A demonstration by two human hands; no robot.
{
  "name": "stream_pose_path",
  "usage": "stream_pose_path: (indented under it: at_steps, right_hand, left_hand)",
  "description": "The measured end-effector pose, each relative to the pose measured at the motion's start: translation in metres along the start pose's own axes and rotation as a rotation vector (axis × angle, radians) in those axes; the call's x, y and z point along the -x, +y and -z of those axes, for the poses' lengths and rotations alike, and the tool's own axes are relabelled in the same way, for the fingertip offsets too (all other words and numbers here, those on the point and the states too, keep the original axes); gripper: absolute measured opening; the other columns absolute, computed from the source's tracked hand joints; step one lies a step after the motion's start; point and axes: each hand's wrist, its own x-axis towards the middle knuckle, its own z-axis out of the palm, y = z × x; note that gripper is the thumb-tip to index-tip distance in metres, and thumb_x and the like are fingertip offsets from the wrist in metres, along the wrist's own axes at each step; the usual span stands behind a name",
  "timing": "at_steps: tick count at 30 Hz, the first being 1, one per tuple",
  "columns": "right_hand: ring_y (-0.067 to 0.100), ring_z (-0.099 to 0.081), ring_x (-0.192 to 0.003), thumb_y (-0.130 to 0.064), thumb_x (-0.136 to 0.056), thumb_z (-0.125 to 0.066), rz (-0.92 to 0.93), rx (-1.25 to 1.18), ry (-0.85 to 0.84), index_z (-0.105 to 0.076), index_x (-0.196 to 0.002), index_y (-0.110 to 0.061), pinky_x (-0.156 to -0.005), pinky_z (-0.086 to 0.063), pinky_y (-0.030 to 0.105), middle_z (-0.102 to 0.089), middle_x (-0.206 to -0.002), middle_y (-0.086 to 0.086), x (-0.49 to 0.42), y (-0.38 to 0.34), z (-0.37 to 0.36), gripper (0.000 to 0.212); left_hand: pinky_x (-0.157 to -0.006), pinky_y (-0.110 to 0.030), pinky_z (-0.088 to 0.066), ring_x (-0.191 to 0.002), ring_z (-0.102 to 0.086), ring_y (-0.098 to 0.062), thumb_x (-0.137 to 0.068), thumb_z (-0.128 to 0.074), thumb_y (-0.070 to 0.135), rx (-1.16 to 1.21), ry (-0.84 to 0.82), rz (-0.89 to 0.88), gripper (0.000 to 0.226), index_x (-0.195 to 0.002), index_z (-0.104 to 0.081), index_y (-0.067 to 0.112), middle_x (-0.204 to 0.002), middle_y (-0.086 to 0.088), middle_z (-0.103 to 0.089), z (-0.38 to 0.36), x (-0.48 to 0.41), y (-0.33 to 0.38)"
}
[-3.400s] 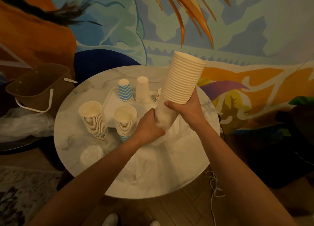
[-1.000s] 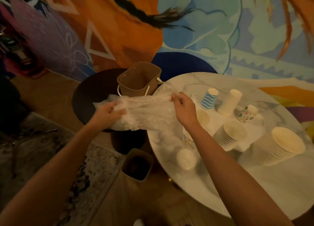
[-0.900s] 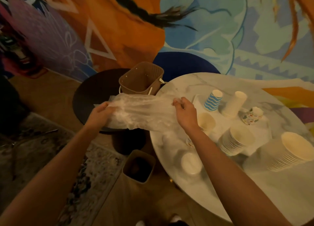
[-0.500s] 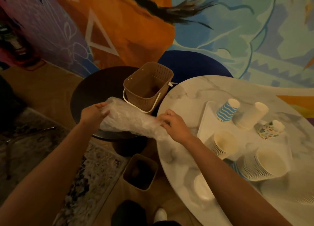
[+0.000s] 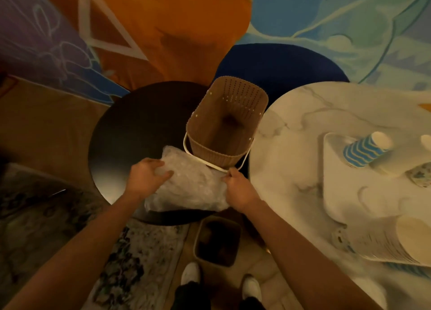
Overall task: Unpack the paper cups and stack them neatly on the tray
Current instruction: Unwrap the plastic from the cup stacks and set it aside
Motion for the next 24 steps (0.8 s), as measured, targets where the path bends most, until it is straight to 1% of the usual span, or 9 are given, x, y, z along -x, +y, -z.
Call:
stream_pose_path:
  at_steps: [3, 5, 7, 9, 12, 17, 20, 22, 24]
  right_hand:
    - [0.03, -0.037, -0.126, -0.025, -0.093, -0.045, -0.031, 0.023, -0.012, -0.055, -0.124, -0.002, -0.1, -0.041, 0.042, -0.031, -0.14, 0.01, -0.011, -0.009, -0.009, 0.039]
    - [0.027, -0.033, -0.128, -0.04, -0.094, -0.042, -0.046, 0.051, -0.027, -0.056, -0.122, -0.003, -0.096, -0.043, 0.041, -0.03, -0.142, 0.007, -0.015, -0.014, -0.017, 0.048]
    - [0.026, -0.031, -0.129, -0.046, -0.095, -0.039, -0.073, 0.064, -0.032, -0.052, -0.127, -0.004, -0.097, -0.041, 0.04, -0.029, -0.144, 0.006, -0.019, -0.017, -0.025, 0.055]
    - [0.026, -0.029, -0.131, -0.047, -0.095, -0.04, -0.095, 0.06, -0.027, -0.046, -0.133, -0.005, -0.1, -0.04, 0.041, -0.027, -0.145, 0.006, -0.023, -0.016, -0.033, 0.057]
    - [0.027, -0.021, -0.137, -0.045, -0.093, -0.042, -0.133, 0.037, -0.094, -0.035, -0.141, -0.008, -0.106, -0.037, 0.044, -0.021, -0.15, 0.005, -0.029, -0.014, -0.041, 0.06]
    - [0.026, -0.01, -0.143, -0.041, -0.096, -0.039, -0.158, 0.041, -0.174, -0.017, -0.149, -0.009, -0.113, -0.027, 0.043, -0.012, -0.155, 0.004, -0.026, -0.016, -0.045, 0.066]
    - [0.026, -0.011, -0.143, -0.042, -0.096, -0.04, -0.158, 0.02, -0.169, -0.017, -0.149, -0.011, -0.113, -0.027, 0.042, -0.012, -0.156, 0.005, -0.019, -0.016, -0.04, 0.065]
    - [0.028, -0.018, -0.14, -0.043, -0.094, -0.045, -0.168, -0.019, -0.112, -0.024, -0.147, -0.013, -0.111, -0.031, 0.041, -0.018, -0.154, 0.006, -0.012, -0.016, -0.035, 0.064]
    - [0.028, -0.023, -0.137, -0.046, -0.092, -0.048, -0.177, -0.057, -0.033, -0.032, -0.144, -0.016, -0.109, -0.033, 0.041, -0.024, -0.151, 0.006, -0.002, -0.017, -0.031, 0.062]
  left_hand:
    - [-0.099, -0.03, -0.039, -0.12, -0.051, -0.024, -0.077, -0.072, 0.046, -0.115, -0.112, -0.023, 0.064, -0.128, -0.056, 0.01, -0.134, -0.007, -0.053, -0.016, -0.022, -0.014]
    - [-0.102, -0.035, -0.038, -0.121, -0.051, -0.027, -0.081, -0.068, 0.046, -0.214, -0.17, -0.052, 0.065, -0.132, -0.052, 0.007, -0.135, -0.011, -0.052, -0.025, -0.035, -0.022]
    - [-0.102, -0.04, -0.039, -0.119, -0.052, -0.031, -0.084, -0.065, 0.044, -0.283, -0.212, -0.088, 0.063, -0.132, -0.05, 0.007, -0.135, -0.014, -0.052, -0.031, -0.044, -0.03]
    - [-0.103, -0.043, -0.04, -0.119, -0.052, -0.032, -0.085, -0.064, 0.042, -0.307, -0.249, -0.119, 0.062, -0.133, -0.049, 0.006, -0.136, -0.015, -0.049, -0.035, -0.049, -0.036]
    - [-0.103, -0.04, -0.039, -0.121, -0.049, -0.032, -0.086, -0.065, 0.034, -0.29, -0.244, -0.144, 0.055, -0.131, -0.051, 0.005, -0.137, -0.015, -0.048, -0.04, -0.051, -0.041]
    - [-0.112, -0.04, -0.027, -0.138, -0.03, -0.033, -0.087, -0.064, 0.026, -0.288, -0.212, -0.16, 0.056, -0.135, -0.048, 0.001, -0.145, -0.015, -0.041, -0.043, -0.045, -0.042]
    - [-0.113, -0.039, -0.025, -0.135, -0.034, -0.033, -0.083, -0.069, 0.027, -0.286, -0.199, -0.165, 0.055, -0.13, -0.053, 0.002, -0.139, -0.015, -0.047, -0.038, -0.046, -0.045]
    - [-0.111, -0.039, -0.026, -0.131, -0.036, -0.034, -0.079, -0.071, 0.027, -0.288, -0.15, -0.184, 0.055, -0.127, -0.055, 0.005, -0.135, -0.015, -0.05, -0.034, -0.043, -0.043]
    - [-0.111, -0.042, -0.026, -0.132, -0.032, -0.036, -0.077, -0.074, 0.024, -0.26, -0.071, -0.196, 0.06, -0.13, -0.054, 0.004, -0.137, -0.018, -0.046, -0.027, -0.035, -0.037]
